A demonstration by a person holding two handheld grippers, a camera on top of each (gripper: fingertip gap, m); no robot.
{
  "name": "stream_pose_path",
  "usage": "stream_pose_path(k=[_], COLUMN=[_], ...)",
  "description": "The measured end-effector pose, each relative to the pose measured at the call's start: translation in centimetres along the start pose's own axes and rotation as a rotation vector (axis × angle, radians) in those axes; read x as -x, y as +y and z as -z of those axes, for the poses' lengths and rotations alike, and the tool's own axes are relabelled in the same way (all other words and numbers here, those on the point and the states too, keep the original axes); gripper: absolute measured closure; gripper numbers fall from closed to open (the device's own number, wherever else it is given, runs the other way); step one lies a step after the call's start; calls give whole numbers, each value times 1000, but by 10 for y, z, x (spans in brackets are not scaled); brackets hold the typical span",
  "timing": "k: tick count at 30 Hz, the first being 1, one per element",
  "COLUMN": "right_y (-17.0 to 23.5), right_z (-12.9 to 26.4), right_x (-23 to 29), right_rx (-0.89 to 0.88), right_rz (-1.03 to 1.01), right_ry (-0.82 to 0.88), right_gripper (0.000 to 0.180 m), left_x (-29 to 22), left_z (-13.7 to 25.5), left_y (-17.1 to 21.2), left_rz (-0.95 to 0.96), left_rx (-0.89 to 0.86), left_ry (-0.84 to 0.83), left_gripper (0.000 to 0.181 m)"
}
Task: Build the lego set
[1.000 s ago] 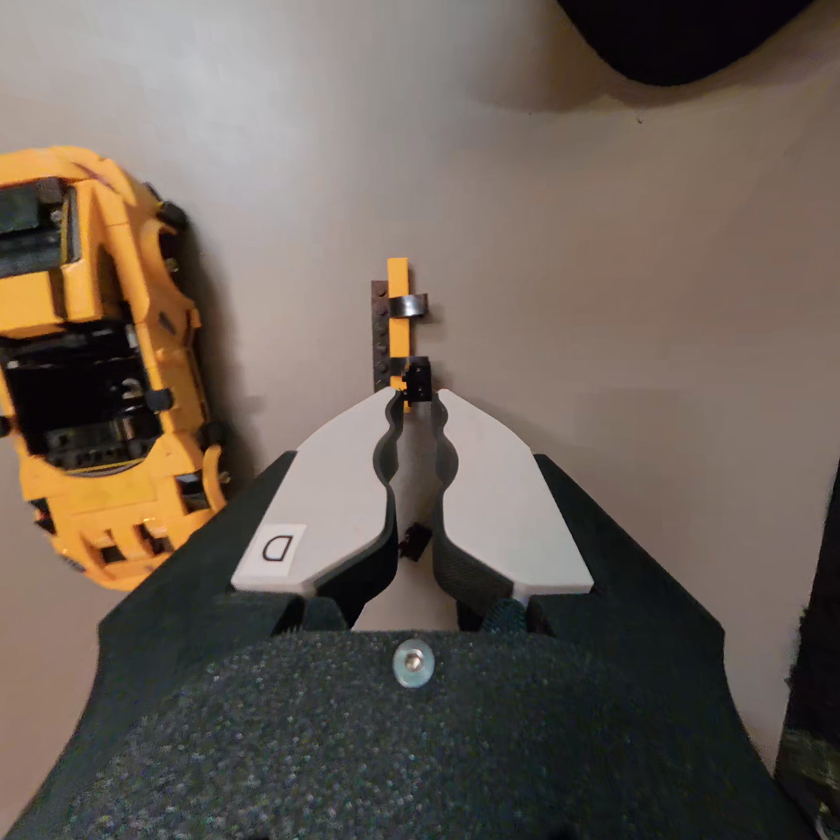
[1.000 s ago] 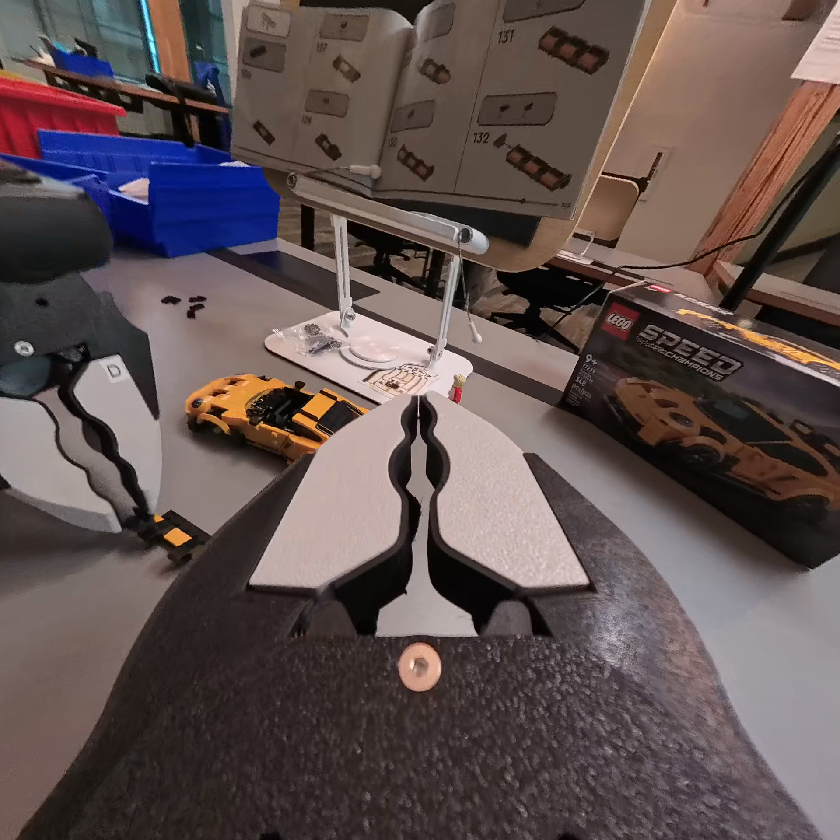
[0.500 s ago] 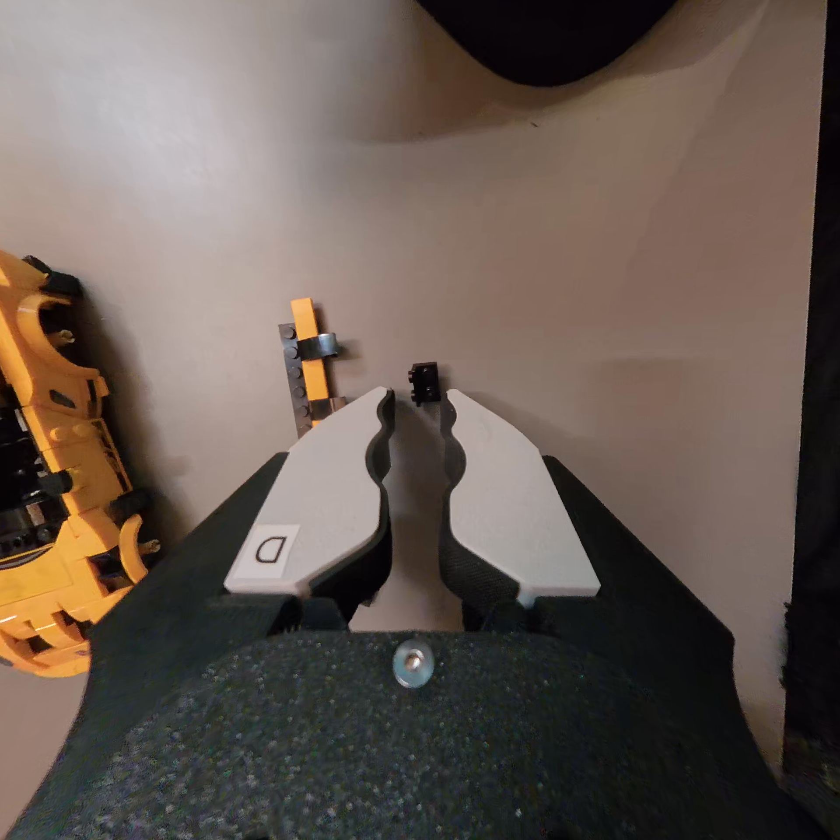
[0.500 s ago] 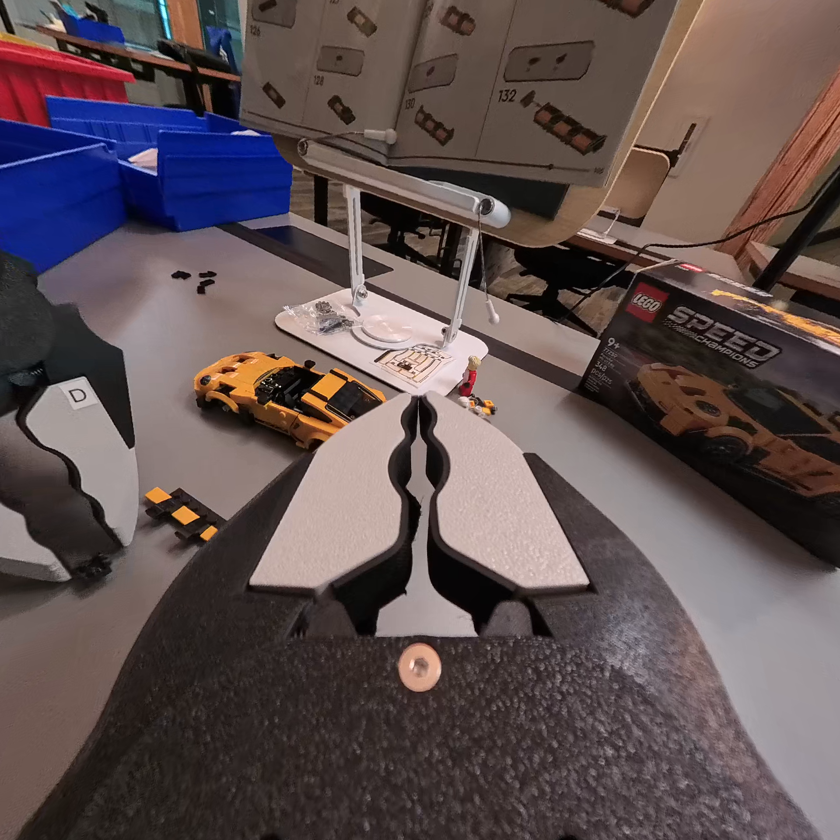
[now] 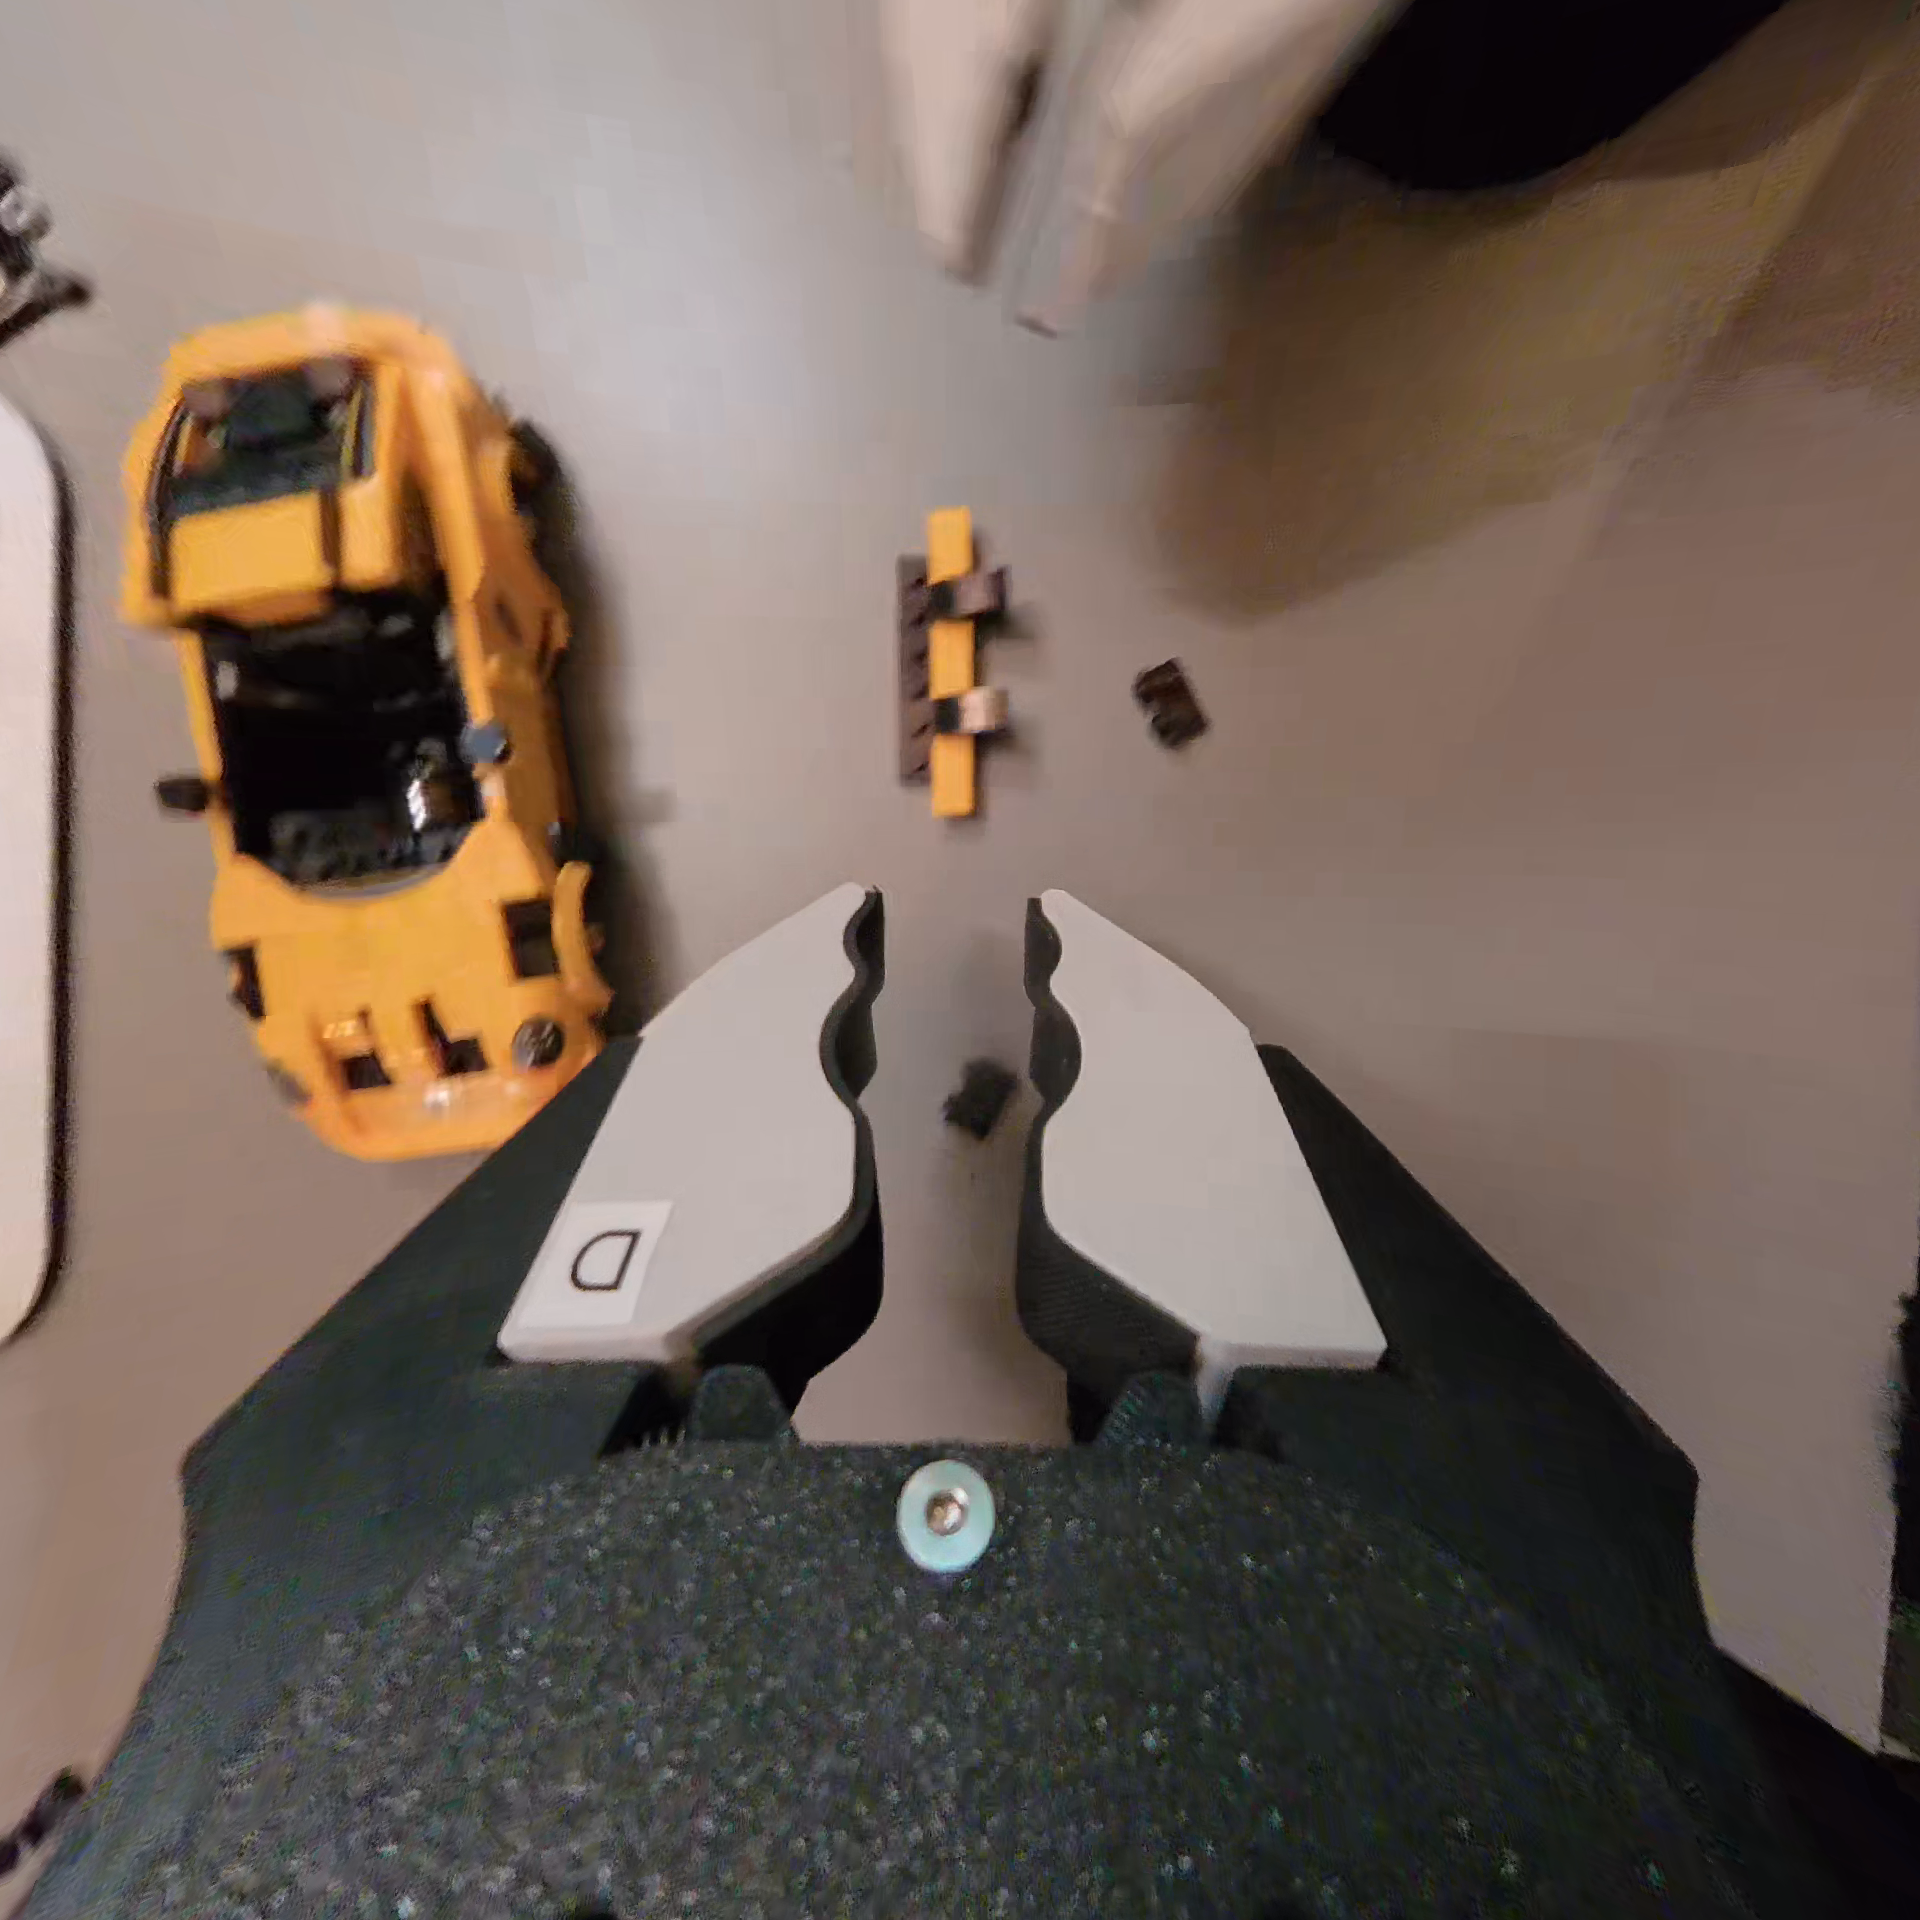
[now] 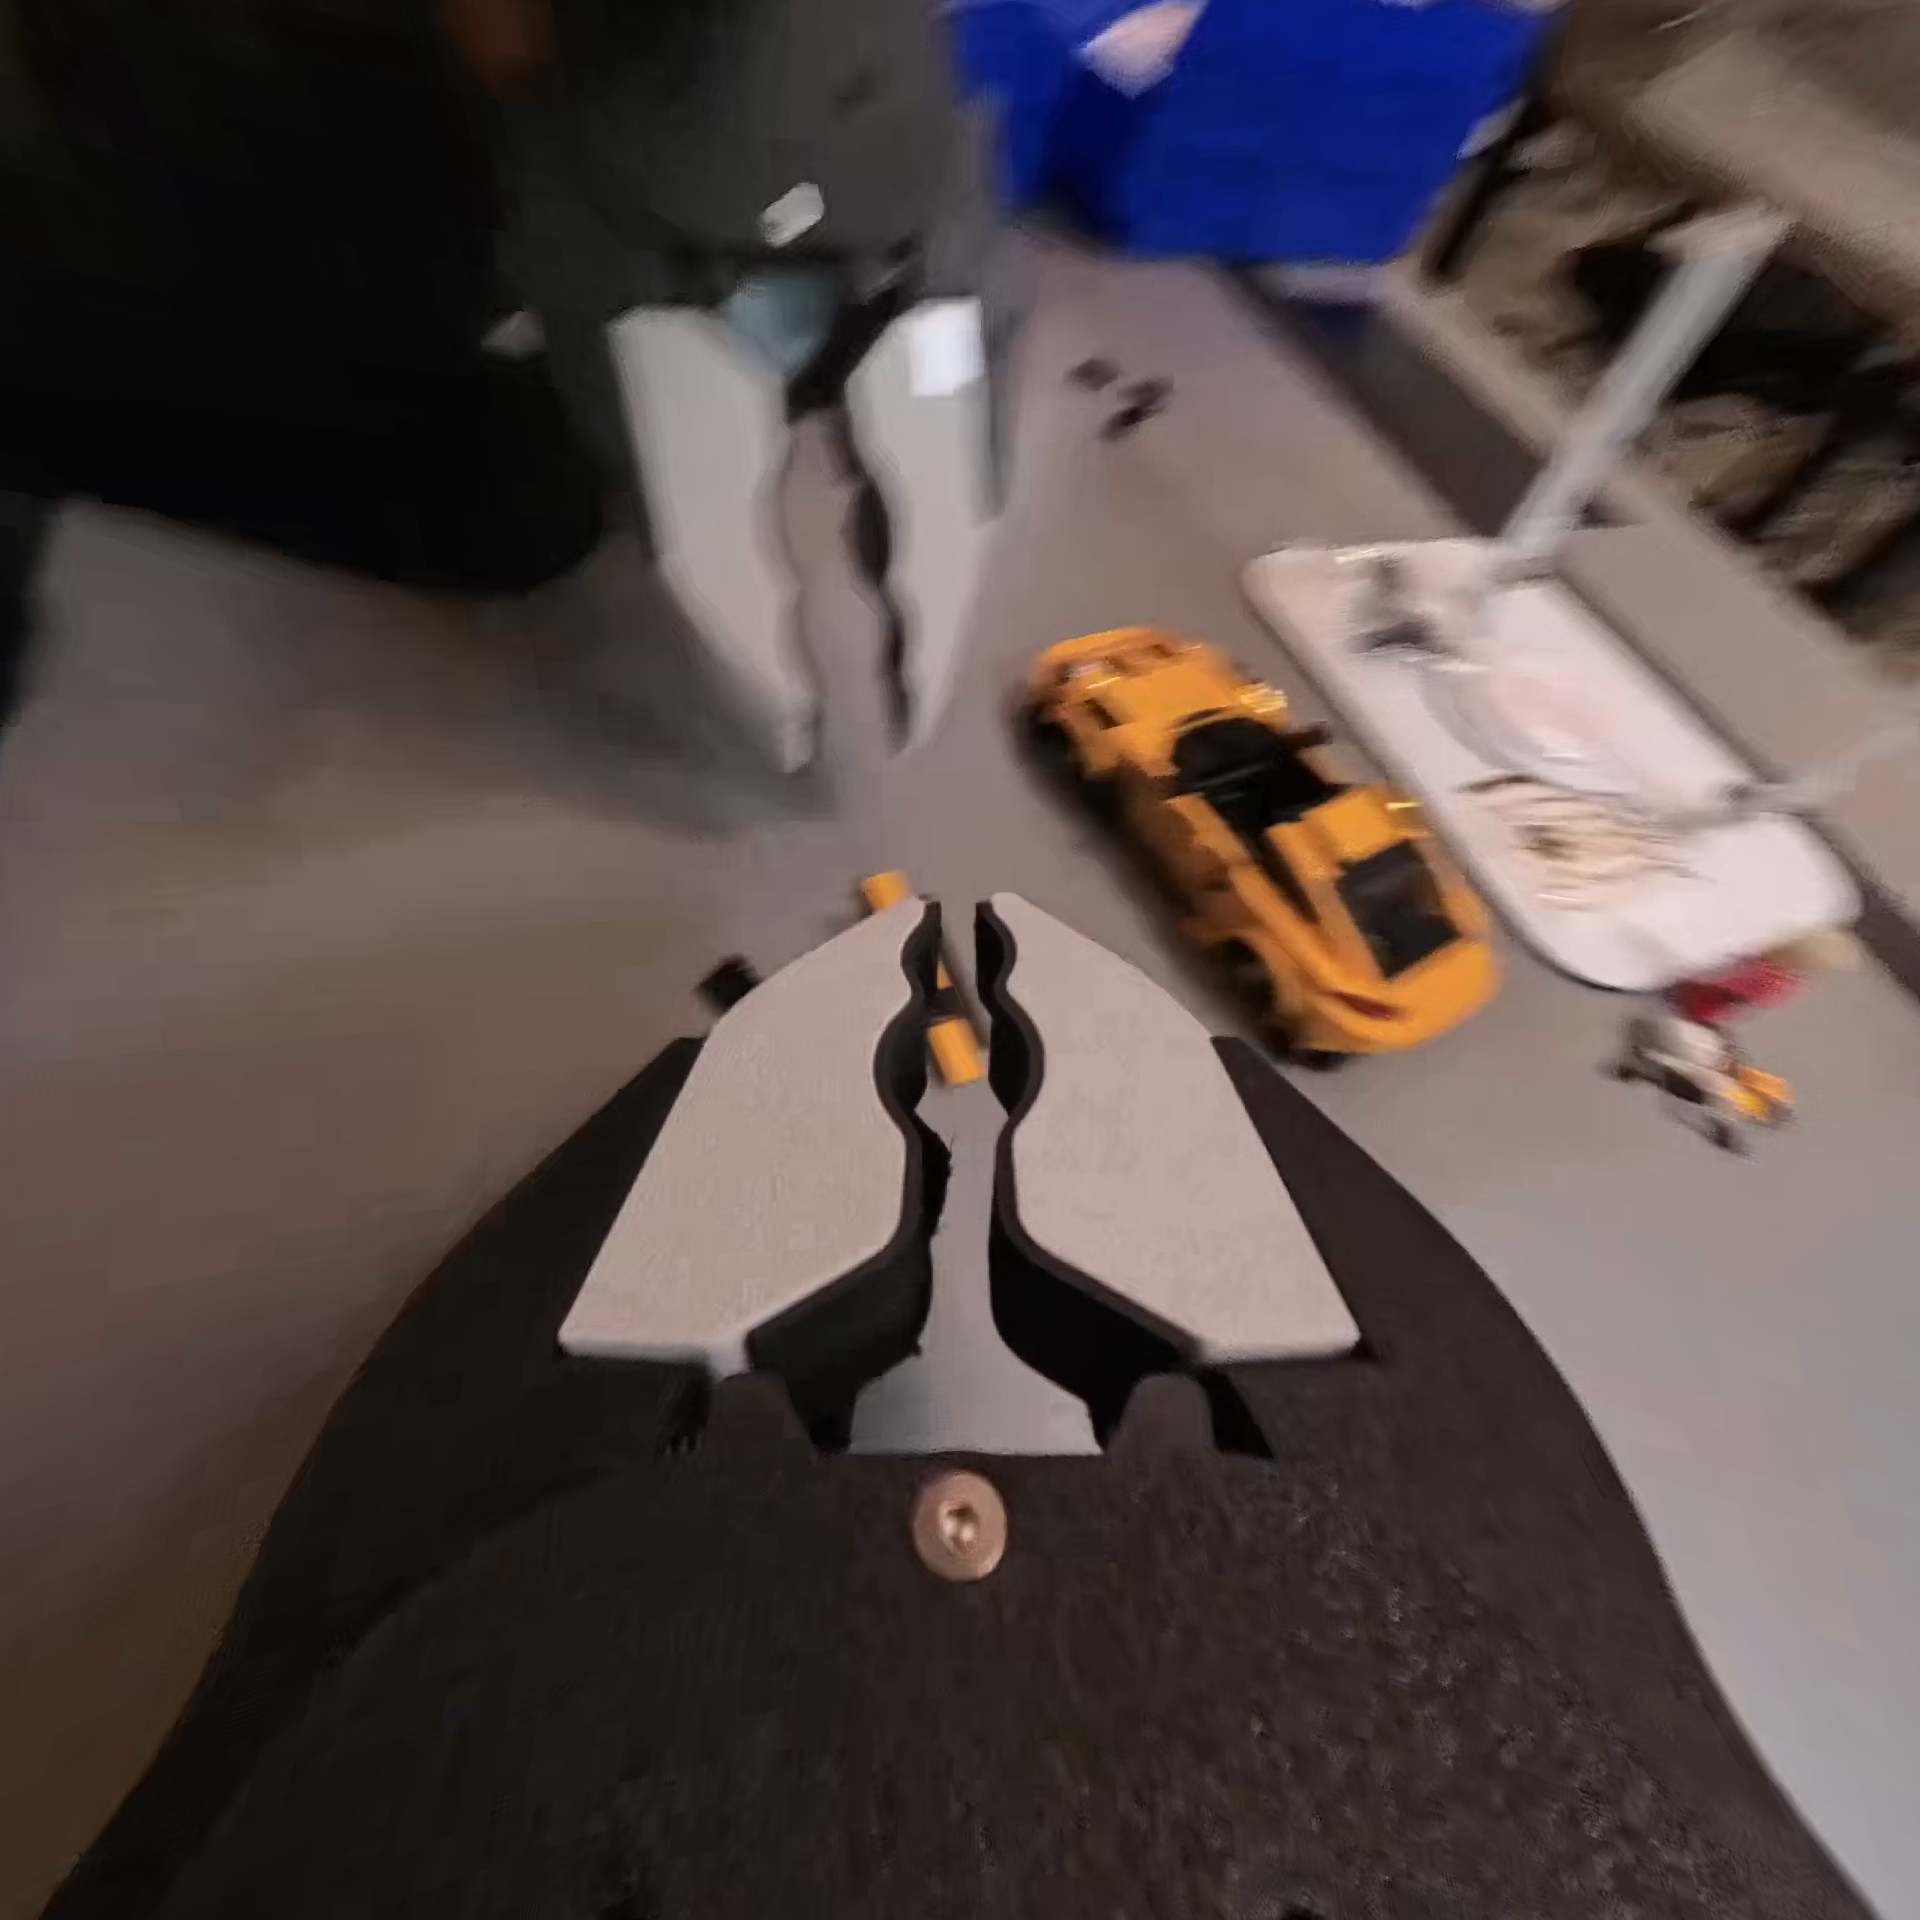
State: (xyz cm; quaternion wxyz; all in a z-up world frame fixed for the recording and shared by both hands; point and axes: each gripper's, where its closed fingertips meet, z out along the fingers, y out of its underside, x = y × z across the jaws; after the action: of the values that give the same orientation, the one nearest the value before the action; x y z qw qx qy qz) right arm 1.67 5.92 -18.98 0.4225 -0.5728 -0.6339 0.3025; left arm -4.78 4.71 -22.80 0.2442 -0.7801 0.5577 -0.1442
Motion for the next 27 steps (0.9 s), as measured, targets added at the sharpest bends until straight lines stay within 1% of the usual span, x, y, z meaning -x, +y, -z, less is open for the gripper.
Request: stream_pose_path(k=[1,5,7,9,13,15,20,27], right_y=[4,17,30,35,37,40,43,54], right_z=[-6,-20,-26,-32,-40,-41,-33,-8], right_x=[12,42,47,49,52,54,51,19], right_rx=[52,207,304,352,381,401,437,429], right_rz=[25,87,115,129,138,139,171,28], right_ry=[-66,-248,-297,-321,-342,-345,-318,-195], right_gripper=[170,170,168,166,166,170,171,171], left_x=[4,6,6,5,4,3,4,1], left_z=[2,4,-2,-9,-22,-25,-29,-34], left_y=[6,19,19,14,8,6,2,0], left_rz=[15,21,26,41,43,44,40,35], left_rx=[5,-15,-42,-78,-104,-112,-122,-112], left_ry=[-13,-5,1,16,8,16,1,7], left_gripper=[155,156,158,159,157,156,160,154])
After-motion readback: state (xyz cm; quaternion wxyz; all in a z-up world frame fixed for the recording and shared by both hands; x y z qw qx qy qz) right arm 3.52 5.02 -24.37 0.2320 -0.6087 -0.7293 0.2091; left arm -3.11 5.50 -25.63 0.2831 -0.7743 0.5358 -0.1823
